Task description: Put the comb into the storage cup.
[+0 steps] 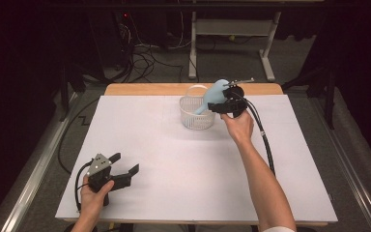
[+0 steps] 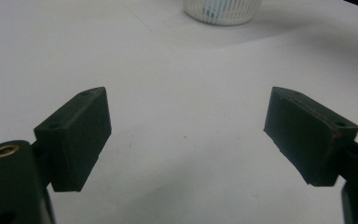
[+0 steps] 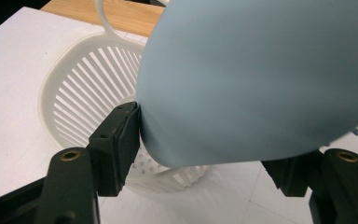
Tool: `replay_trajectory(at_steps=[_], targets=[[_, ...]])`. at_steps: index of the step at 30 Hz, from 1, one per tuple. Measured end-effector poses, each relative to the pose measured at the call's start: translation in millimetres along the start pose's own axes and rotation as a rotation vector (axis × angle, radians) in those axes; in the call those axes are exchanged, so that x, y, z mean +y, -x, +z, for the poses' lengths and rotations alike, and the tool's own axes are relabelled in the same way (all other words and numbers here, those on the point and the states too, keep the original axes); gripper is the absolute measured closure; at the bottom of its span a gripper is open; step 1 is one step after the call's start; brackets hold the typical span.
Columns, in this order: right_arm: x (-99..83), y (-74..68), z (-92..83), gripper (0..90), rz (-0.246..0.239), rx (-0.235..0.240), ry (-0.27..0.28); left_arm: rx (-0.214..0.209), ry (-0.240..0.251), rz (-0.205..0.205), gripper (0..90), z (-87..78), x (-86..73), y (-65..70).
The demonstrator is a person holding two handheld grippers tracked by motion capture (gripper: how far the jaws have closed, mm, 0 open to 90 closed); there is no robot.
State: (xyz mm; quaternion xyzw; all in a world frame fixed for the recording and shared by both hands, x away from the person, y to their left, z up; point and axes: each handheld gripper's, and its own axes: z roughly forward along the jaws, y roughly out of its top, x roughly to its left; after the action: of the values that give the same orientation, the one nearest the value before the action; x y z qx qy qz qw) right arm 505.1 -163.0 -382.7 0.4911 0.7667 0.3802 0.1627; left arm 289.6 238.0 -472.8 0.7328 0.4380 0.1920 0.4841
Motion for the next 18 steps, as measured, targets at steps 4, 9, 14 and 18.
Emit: replay_trajectory(at_steps=[4, 9, 14, 18], targets=[[-0.7, 0.8, -1.7, 35.0, -0.003, -0.001, 0.004, 0.001, 0.001, -0.001, 15.5, 0.1, -0.1, -0.1], [-3.1, 2.7, -4.4, 35.4, -0.002, -0.002, 0.008, 0.000, 0.003, -0.003, 15.5, 0.1, -0.1, 0.0], [-5.9, 3.9, -7.0, 35.6, -0.004, -0.005, 0.009, -0.001, 0.004, -0.004, 15.5, -0.6, 0.2, -0.1], [-6.5, 5.2, -9.8, 35.6, -0.005, -0.011, 0.014, -0.002, 0.004, -0.006, 15.5, -0.6, 0.2, -0.2]])
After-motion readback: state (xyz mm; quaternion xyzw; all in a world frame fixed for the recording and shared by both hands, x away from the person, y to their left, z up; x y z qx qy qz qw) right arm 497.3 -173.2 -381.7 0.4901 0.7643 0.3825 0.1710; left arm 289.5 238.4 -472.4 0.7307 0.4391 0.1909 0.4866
